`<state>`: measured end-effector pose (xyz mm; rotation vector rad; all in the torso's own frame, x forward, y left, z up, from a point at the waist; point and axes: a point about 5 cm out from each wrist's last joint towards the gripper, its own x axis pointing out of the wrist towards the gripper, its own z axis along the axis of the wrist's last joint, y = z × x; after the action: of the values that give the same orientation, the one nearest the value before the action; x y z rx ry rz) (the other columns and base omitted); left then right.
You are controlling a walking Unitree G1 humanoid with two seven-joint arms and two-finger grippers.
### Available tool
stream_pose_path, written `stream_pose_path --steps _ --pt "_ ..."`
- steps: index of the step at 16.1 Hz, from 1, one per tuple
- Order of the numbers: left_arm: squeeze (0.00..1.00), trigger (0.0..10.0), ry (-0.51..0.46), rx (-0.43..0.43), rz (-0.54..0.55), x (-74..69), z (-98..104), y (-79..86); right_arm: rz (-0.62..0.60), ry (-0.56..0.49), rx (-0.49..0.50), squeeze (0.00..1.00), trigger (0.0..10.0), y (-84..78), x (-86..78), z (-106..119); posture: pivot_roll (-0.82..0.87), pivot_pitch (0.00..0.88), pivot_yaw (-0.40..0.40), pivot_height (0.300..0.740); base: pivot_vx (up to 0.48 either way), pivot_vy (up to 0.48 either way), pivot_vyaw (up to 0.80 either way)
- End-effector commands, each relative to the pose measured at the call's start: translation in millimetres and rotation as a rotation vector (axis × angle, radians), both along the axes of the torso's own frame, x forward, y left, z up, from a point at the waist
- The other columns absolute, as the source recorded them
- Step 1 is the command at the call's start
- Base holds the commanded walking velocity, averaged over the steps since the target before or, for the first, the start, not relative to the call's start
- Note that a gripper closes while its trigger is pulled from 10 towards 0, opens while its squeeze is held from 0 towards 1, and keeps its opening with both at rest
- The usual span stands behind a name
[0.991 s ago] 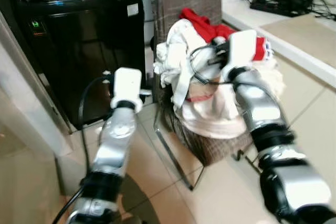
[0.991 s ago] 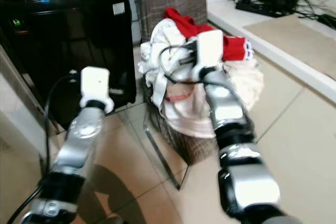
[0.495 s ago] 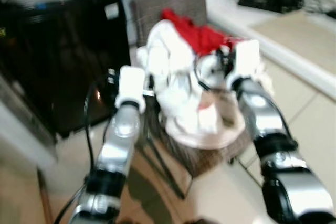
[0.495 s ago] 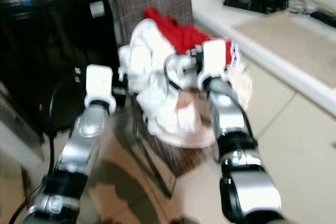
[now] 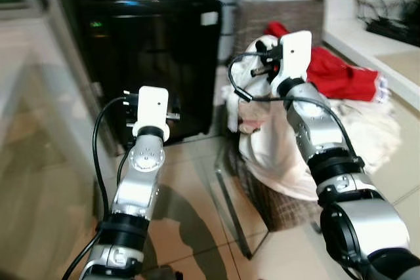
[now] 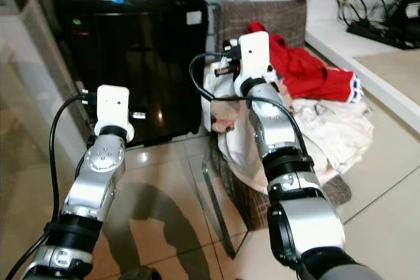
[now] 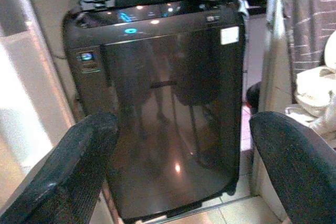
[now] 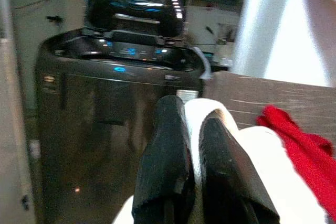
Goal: Clothes washing
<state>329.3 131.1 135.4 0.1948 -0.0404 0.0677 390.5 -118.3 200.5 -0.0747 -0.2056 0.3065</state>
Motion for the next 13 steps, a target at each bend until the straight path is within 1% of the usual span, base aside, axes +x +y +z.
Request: stream_pose_path --steps 1,2,3,4,5,10,13 --pt "0.0 10.0 -0.02 0.008 -0.012 -0.5 4.9 -3.3 -0.007 -0.033 0.01 0.0 10.0 -2.7 0.1 5.9 -0.04 0.0 -0.034 0.74 0.0 0.0 0.41" --pt "0.0 10.0 -0.025 -0.01 -0.023 -1.1 4.8 -3.2 -0.015 -0.022 0.016 0.0 10.0 -5.2 0.2 2.6 -0.04 0.0 -0.032 0.74 0.0 0.0 0.42" --pt "0.0 10.0 -0.02 -0.014 -0.039 -2.0 4.1 -3.4 -0.057 -0.007 0.009 0.0 10.0 -9.8 0.7 -1.8 -0.04 0.0 -0.029 0.74 0.48 0.0 0.0" --pt "0.0 10.0 -0.016 -0.027 -0.029 -2.9 3.7 -1.8 -0.06 0.007 0.017 0.0 10.0 -10.4 0.6 -4.5 -0.04 0.0 -0.027 0.74 0.48 0.0 0.0" --pt "0.0 10.0 -0.007 -0.025 -0.027 -2.4 2.4 -0.9 -0.057 0.0 0.015 0.0 10.0 -10.4 -0.4 -5.3 -0.04 0.0 -0.025 0.74 0.48 0.0 0.0" --pt "0.0 10.0 -0.004 -0.027 -0.03 -2.0 2.7 -0.7 -0.055 0.037 0.012 0.0 10.0 -11.3 -4.2 -17.9 -0.05 0.0 -0.021 0.74 0.48 0.0 0.0" --pt "0.0 10.0 -0.005 -0.026 -0.018 -1.6 3.1 1.7 -0.039 0.062 0.006 0.0 10.0 -9.3 -9.9 -29.7 -0.04 0.0 -0.022 0.74 0.476 0.0 0.0"
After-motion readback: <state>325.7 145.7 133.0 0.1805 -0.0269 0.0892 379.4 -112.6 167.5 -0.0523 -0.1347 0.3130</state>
